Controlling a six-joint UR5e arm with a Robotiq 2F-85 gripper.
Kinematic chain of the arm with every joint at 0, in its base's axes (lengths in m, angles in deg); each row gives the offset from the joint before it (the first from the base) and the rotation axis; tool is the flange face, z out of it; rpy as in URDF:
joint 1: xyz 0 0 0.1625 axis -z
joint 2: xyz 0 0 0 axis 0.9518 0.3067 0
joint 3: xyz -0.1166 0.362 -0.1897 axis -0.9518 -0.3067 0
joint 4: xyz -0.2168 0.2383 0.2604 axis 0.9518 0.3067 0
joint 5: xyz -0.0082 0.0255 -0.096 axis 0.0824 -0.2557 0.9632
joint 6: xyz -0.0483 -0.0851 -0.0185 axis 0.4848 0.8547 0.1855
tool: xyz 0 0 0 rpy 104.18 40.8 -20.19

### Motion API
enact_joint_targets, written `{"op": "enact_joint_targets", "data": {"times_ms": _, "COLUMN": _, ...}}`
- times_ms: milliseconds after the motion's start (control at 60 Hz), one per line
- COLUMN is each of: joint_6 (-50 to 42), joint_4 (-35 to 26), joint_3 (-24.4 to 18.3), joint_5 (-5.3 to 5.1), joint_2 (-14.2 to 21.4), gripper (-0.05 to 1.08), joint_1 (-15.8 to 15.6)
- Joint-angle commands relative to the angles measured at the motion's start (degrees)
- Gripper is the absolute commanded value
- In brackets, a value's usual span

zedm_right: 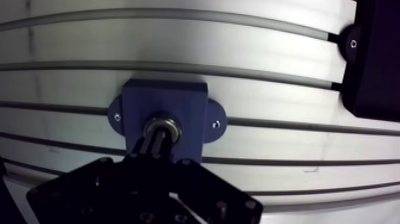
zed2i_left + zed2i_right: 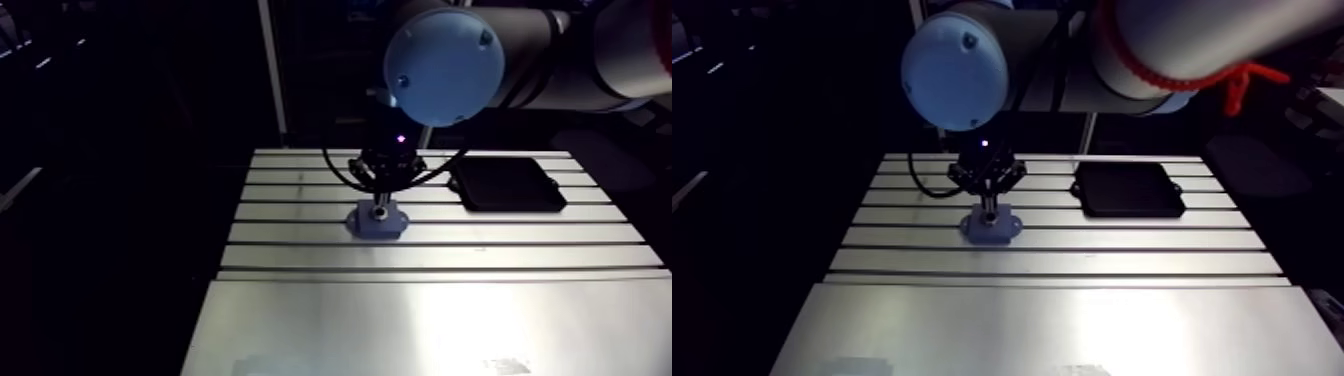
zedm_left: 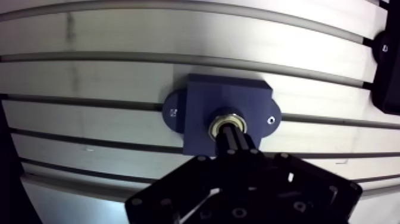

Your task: Pick up the bearing and press it into the housing until flush.

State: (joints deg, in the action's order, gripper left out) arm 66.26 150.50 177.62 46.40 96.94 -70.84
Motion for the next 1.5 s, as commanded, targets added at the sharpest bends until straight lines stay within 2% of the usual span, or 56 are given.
{"op": "enact_joint_targets", "data": {"times_ms": 17, "joint_6": 0.11, "joint_4": 0.98, "joint_3": 0.50, "joint_5": -0.10, "joint_2": -0.48, "gripper": 1.08, "joint_1": 0.02}}
{"op": "enact_joint_targets", "data": {"times_ms": 1500, "joint_6": 0.29, "joint_4": 1.41, "joint_3": 0.94, "joint_5": 0.07, "joint_2": -1.74, "gripper": 1.07, "joint_1": 0.02}}
